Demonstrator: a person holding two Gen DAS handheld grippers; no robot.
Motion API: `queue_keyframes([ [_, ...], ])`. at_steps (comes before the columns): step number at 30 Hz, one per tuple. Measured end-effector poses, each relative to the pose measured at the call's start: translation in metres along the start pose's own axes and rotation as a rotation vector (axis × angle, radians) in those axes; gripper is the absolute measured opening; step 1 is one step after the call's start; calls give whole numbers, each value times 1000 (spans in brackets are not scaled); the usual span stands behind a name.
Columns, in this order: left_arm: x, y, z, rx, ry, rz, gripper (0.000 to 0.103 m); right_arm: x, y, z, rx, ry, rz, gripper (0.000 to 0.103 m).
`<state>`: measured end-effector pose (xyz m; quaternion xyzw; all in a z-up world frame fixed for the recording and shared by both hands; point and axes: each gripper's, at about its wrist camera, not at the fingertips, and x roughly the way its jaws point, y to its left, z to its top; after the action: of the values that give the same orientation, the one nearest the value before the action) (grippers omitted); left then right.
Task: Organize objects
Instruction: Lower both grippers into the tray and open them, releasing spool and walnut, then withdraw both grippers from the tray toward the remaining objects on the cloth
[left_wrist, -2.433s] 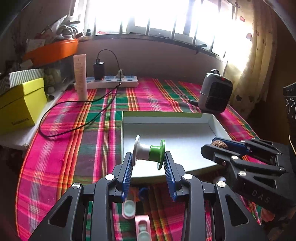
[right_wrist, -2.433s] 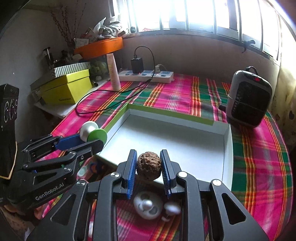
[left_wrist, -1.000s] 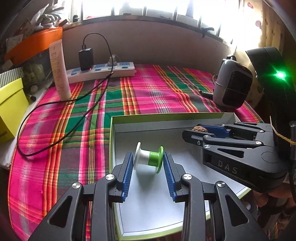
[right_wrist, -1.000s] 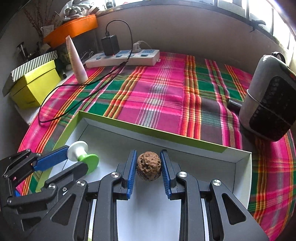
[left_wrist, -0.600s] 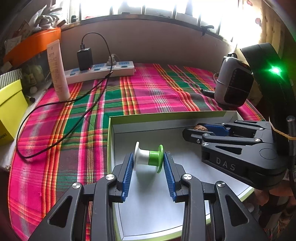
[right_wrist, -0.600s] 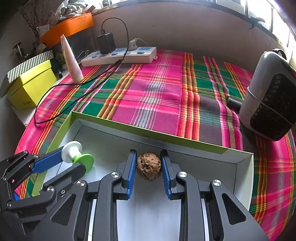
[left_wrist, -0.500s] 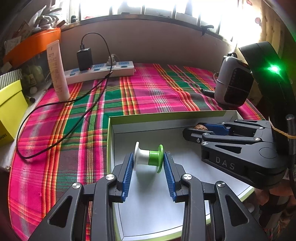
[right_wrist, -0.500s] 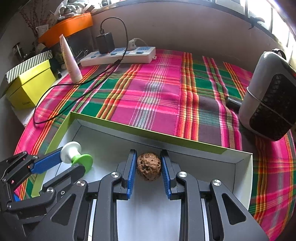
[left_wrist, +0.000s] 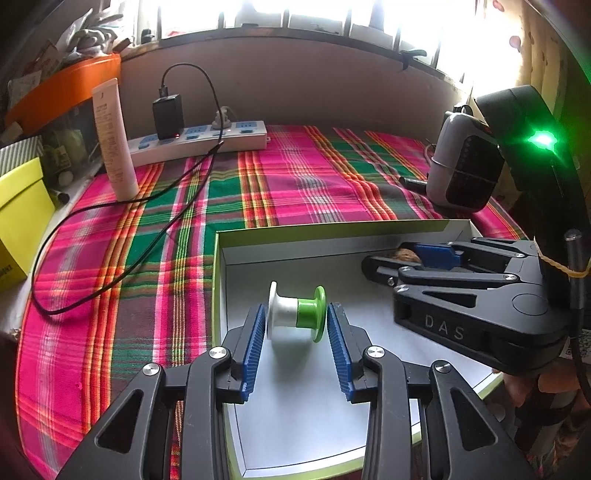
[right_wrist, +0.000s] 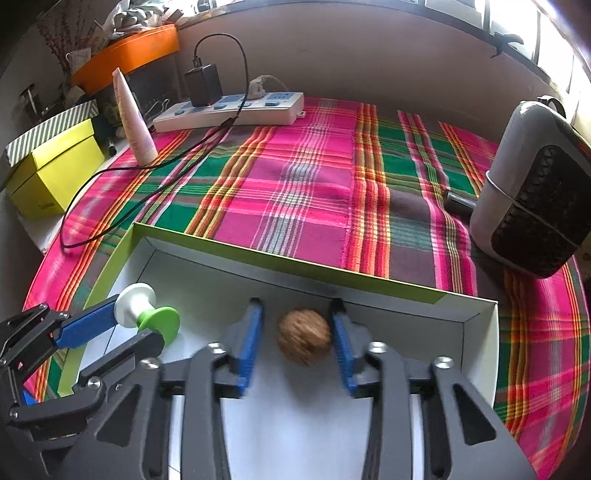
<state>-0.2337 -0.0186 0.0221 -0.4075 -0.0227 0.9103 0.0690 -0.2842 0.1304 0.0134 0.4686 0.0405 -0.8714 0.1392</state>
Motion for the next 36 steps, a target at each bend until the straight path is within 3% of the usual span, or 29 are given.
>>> queue_keyframes([
  [4,-2,0,0,-1,-2,2,40,-1,-1,-1,4,2,-9,48],
  [22,-21,0,-4,-3,-21,26,42,-23,1,-10,15,-33,-29,49],
  [36,-53,-4,-18,6,-57,41,43,-63,1,-33,34,-92,-8,49],
])
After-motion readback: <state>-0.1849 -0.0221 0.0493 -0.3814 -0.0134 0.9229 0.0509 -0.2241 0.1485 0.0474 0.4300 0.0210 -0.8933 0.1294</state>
